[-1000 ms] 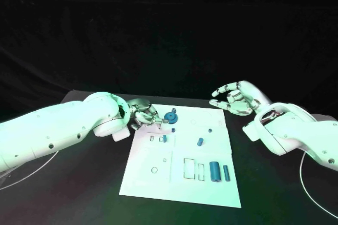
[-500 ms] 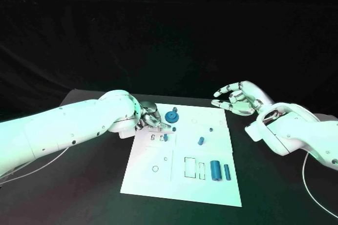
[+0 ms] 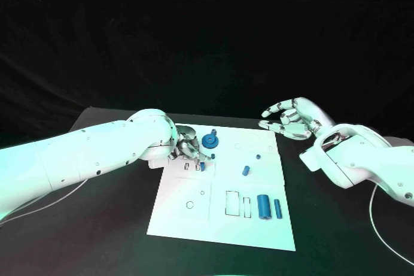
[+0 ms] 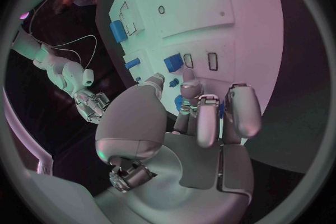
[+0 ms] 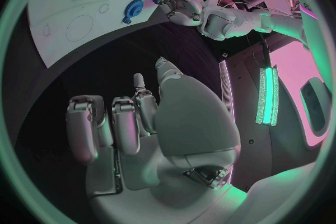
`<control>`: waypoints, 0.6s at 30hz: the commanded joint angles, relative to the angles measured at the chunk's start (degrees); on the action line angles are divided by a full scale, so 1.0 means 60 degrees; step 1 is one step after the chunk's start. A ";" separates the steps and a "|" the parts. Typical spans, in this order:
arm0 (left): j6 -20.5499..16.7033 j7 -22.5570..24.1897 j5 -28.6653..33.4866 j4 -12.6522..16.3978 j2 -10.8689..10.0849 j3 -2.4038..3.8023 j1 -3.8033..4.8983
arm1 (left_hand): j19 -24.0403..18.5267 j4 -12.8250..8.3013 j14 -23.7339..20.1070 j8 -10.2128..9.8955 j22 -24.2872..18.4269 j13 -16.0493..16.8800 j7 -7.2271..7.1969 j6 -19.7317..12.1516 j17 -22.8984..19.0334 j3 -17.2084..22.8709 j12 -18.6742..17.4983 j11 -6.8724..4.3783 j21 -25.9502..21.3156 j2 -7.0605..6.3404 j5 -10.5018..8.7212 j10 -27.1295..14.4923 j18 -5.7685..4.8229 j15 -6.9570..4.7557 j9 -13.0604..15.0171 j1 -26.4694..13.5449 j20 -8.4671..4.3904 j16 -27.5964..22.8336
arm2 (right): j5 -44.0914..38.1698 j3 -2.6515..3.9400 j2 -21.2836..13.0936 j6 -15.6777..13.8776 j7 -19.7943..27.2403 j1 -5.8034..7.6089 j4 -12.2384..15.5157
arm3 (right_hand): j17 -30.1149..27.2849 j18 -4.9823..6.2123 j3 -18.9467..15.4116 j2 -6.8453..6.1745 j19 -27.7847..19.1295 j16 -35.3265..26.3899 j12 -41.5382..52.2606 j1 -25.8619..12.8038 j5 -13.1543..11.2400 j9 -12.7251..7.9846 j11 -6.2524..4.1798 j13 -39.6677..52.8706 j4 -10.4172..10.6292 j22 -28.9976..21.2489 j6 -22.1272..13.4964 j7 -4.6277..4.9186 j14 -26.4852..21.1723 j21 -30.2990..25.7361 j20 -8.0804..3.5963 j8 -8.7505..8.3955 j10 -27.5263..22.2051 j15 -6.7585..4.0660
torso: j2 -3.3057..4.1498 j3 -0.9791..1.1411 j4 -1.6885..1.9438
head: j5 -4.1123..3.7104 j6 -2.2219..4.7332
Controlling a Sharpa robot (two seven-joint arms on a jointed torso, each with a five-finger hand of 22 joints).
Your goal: Assemble the parts on the task board
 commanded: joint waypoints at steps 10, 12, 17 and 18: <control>0.0539 -0.0066 -0.0079 -0.0027 0.0146 -0.0007 0.0016 | 0.0050 -0.0026 0.0893 0.0080 0.0053 -0.0007 0.0011 -0.0098 0.2147 -0.0046 0.0022 -0.0043 0.0073 0.0089 0.0071 -0.0032 -0.0074 -0.0070 0.0095 0.0130 -0.0033 0.0076 | -0.0194 -0.0004 0.0057 0.0088 -0.0064 -0.0006 -0.0042 | 0.1366 0.0152 0.0006 -0.0100 0.0526 -0.0055 0.0028 0.0005 0.0057 0.0016 -0.0010 0.0707 -0.0017 0.1925 0.0059 0.0001 0.0747 -0.0031 -0.0032 0.0048 0.0031 -0.0086 | 0.0000 -0.0010 0.0001 | 0.0000 -0.0061; 0.0548 -0.0066 -0.0079 -0.0029 0.0149 -0.0008 0.0016 | 0.0051 -0.0024 0.0893 0.0091 0.0066 -0.0009 0.0010 -0.0109 0.2147 -0.0038 0.0023 -0.0044 0.0081 0.0107 0.0077 -0.0036 -0.0076 -0.0071 0.0118 0.0165 -0.0033 0.0077 | -0.0195 -0.0004 0.0059 0.0086 -0.0083 -0.0007 -0.0045 | 0.1366 0.0152 0.0006 -0.0100 0.0526 -0.0055 0.0028 0.0005 0.0057 0.0016 -0.0010 0.0707 -0.0017 0.1925 0.0059 0.0001 0.0747 -0.0031 -0.0032 0.0048 0.0031 -0.0086 | 0.0002 -0.0007 0.0005 | 0.0004 -0.0063; 0.0576 -0.0063 -0.0078 -0.0019 0.0149 -0.0009 0.0015 | 0.0047 -0.0023 0.0889 0.0123 0.0101 -0.0029 0.0008 -0.0156 0.2138 0.0031 0.0015 -0.0047 0.0105 0.0235 0.0144 -0.0059 -0.0080 -0.0072 0.0205 0.0289 -0.0032 0.0070 | -0.0213 -0.0005 0.0066 0.0076 -0.0135 -0.0007 -0.0054 | 0.1363 0.0152 0.0017 -0.0085 0.0524 -0.0057 0.0028 0.0007 0.0076 0.0018 -0.0013 0.0706 -0.0013 0.1924 0.0063 -0.0002 0.0746 -0.0034 -0.0035 0.0058 0.0032 -0.0089 | 0.0003 -0.0007 0.0007 | -0.0013 -0.0077; 0.0588 -0.0062 -0.0074 -0.0014 0.0151 -0.0009 0.0015 | 0.0046 -0.0024 0.0889 0.0126 0.0104 -0.0032 0.0008 -0.0162 0.2140 0.0041 0.0014 -0.0047 0.0107 0.0246 0.0150 -0.0062 -0.0080 -0.0072 0.0216 0.0310 -0.0032 0.0071 | -0.0216 -0.0006 0.0069 0.0076 -0.0145 -0.0007 -0.0058 | 0.1363 0.0152 0.0017 -0.0085 0.0524 -0.0057 0.0028 0.0007 0.0076 0.0018 -0.0013 0.0706 -0.0013 0.1924 0.0063 -0.0002 0.0746 -0.0034 -0.0035 0.0058 0.0032 -0.0089 | 0.0002 -0.0005 0.0002 | -0.0007 -0.0076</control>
